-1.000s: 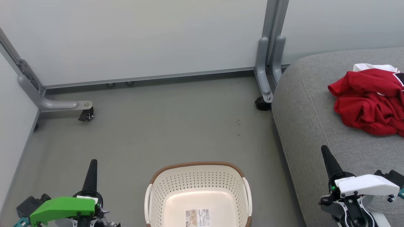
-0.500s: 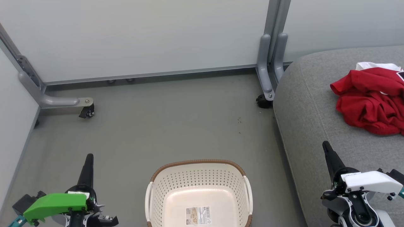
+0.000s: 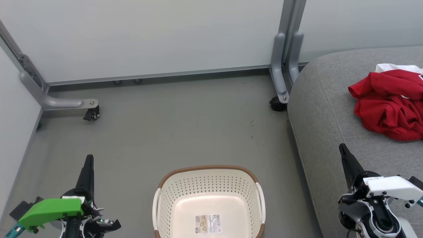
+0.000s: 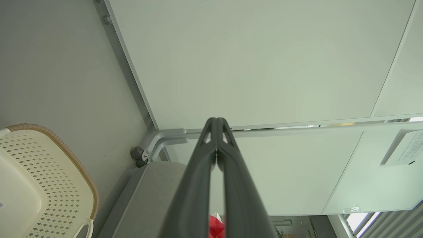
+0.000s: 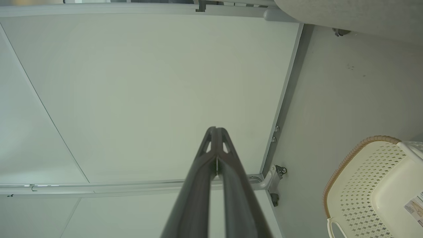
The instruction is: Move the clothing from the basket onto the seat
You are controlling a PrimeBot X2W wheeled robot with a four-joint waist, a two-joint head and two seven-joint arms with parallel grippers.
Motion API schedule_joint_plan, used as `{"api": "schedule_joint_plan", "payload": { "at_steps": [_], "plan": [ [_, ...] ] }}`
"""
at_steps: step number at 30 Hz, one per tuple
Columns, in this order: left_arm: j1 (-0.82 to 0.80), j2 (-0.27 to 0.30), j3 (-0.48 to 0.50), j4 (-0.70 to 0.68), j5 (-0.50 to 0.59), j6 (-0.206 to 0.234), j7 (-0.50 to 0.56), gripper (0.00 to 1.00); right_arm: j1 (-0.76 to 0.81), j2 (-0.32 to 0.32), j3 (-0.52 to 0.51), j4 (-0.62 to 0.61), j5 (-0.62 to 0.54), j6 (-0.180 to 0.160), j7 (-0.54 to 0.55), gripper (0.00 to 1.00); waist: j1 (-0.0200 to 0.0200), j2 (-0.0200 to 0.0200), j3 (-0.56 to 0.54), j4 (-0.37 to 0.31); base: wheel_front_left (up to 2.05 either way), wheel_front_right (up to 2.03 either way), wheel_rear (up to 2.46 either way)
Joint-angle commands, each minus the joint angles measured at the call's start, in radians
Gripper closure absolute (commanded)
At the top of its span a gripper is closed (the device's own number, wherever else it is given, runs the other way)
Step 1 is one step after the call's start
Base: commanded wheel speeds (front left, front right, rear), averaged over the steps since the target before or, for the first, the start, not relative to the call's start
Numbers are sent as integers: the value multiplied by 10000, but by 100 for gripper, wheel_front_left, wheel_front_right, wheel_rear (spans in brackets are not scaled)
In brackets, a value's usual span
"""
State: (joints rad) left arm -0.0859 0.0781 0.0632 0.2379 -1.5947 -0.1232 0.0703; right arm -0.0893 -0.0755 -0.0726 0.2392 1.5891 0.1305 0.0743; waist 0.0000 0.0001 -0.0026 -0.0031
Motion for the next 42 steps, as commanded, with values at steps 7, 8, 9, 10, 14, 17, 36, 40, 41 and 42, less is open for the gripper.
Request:
{"api": "schedule_joint_plan", "payload": {
  "at_steps": [7, 8, 9, 10, 14, 17, 36, 40, 41, 42],
  "plan": [
    [-310, 9, 169, 71, -548, -115, 160, 100, -225, 33, -127, 52, 536, 4, 189, 100, 0, -1, 58, 31, 0, 0, 0],
    [-300, 2, 169, 70, -522, -115, 159, 100, -207, 37, -129, 51, 514, 4, 189, 100, 0, -1, 58, 31, 0, 0, 0],
    [-292, -3, 171, 70, -514, -113, 165, 100, -199, 40, -133, 51, 509, 4, 192, 100, 0, -1, 58, 31, 0, 0, 0],
    [-287, -6, 179, 71, -507, -113, 170, 100, -200, 43, -138, 50, 503, 4, 198, 100, 0, -1, 58, 31, 0, 0, 0],
    [-289, -23, 191, 71, -481, -113, 177, 100, -202, 53, -152, 52, 482, 4, 218, 100, 0, -1, 58, 31, 0, 0, 0],
    [-289, -35, 200, 72, -463, -113, 192, 100, -204, 61, -162, 53, 469, 4, 197, 100, 0, -1, 58, 31, 0, 0, 0],
    [-298, -94, 262, 77, -398, -113, 247, 100, -212, 109, -228, 57, 396, 4, 258, 100, 0, -1, 58, 31, 0, 0, 0],
    [-300, -102, 275, 77, -379, -113, 249, 100, -214, 115, -238, 59, 387, 4, 268, 100, 0, -1, 58, 31, 0, 0, 0],
    [-300, -104, 277, 77, -375, -113, 252, 100, -215, 117, -240, 59, 388, 4, 270, 100, 0, -1, 58, 31, 0, 0, 0],
    [-300, -106, 281, 77, -369, -113, 256, 100, -215, 120, -245, 59, 383, 4, 275, 100, 0, -1, 58, 31, 0, 0, 0]
  ]
}}
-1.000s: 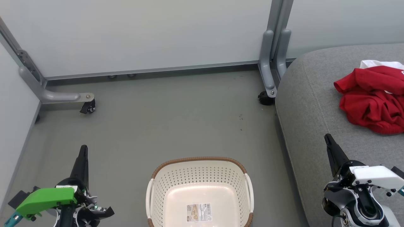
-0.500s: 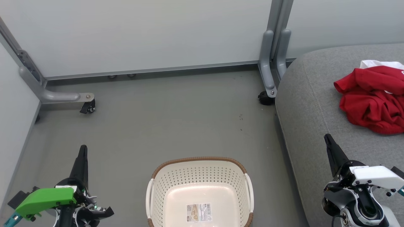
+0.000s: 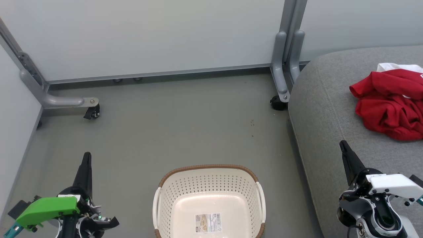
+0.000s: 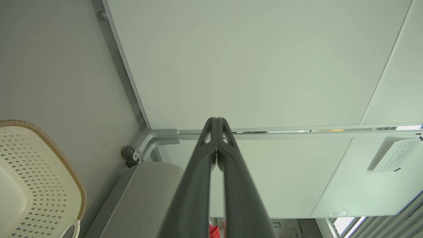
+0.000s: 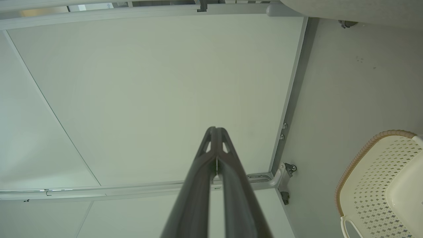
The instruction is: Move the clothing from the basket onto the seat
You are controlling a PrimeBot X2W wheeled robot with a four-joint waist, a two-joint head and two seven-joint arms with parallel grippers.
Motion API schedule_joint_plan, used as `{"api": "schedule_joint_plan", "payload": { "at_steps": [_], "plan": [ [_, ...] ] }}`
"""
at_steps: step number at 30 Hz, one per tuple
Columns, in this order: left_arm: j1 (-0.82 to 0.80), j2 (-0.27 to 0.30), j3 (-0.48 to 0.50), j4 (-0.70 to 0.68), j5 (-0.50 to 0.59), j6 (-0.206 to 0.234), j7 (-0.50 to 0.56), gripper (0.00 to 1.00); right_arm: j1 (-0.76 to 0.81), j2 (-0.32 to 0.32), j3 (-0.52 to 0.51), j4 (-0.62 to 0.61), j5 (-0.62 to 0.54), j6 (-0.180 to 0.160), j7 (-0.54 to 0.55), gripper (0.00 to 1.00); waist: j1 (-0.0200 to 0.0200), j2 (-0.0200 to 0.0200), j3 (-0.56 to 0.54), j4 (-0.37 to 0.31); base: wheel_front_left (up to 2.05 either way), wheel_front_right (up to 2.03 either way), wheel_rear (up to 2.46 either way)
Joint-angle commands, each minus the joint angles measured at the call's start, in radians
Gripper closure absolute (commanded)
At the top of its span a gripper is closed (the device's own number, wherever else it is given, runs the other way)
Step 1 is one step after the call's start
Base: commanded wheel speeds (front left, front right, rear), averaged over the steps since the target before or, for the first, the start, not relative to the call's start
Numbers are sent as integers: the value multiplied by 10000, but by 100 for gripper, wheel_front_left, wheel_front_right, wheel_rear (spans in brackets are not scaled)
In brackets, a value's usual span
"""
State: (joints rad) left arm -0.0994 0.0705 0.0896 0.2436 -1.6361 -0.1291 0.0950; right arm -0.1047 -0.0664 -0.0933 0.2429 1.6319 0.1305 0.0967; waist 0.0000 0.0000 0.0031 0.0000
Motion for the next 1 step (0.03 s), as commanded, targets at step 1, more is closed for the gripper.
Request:
{"api": "schedule_joint_plan", "payload": {
  "at_steps": [1],
  "plan": [
    [-165, -30, 19, 20, 49, -54, 10, 100, -61, 32, -39, 23, -48, 4, 54, 100, 0, 0, 0, 0, 0, 0, 0]
  ]
}}
